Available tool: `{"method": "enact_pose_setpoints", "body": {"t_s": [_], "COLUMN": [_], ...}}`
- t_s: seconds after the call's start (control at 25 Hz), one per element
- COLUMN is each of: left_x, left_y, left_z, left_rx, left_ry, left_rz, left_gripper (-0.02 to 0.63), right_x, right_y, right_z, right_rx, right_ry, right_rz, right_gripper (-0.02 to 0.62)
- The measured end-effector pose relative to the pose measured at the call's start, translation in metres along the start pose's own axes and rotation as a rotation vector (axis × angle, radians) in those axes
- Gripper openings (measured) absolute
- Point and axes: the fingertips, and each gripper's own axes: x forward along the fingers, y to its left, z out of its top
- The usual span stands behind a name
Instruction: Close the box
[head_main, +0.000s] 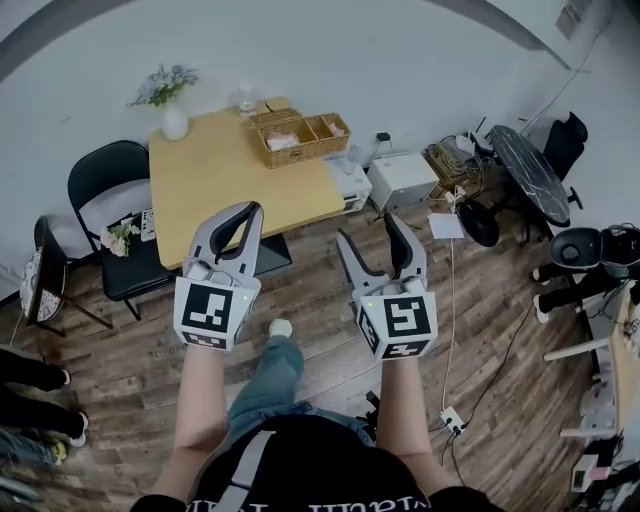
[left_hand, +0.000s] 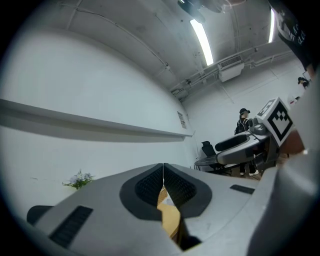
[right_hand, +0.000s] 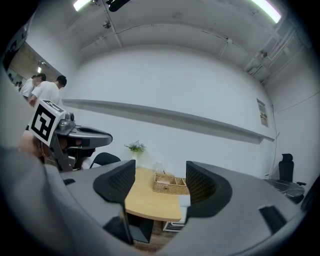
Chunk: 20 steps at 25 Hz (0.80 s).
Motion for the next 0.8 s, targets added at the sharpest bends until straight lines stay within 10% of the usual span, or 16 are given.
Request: {"method": "enact_pose_setpoints", "body": {"t_s": [0.24, 0.8], "left_x": [0.059, 0.191], "left_y": [0.034, 0.150], "left_z": [-0.023, -0.079], "left_rx": [-0.128, -0.098], "left_ry": [0.034, 0.049], "left_rz": [-0.013, 0.138], "left_gripper": [0.012, 0.012], "right_x": [0.064, 0.232], "right_y": [-0.029, -0.087], "right_z": [-0.004, -0.015], "right_rx": [-0.003, -0.003], "right_ry": [0.026, 0.079], "right_rz": [0.006, 0.092], "right_gripper": [0.308, 0.308]}}
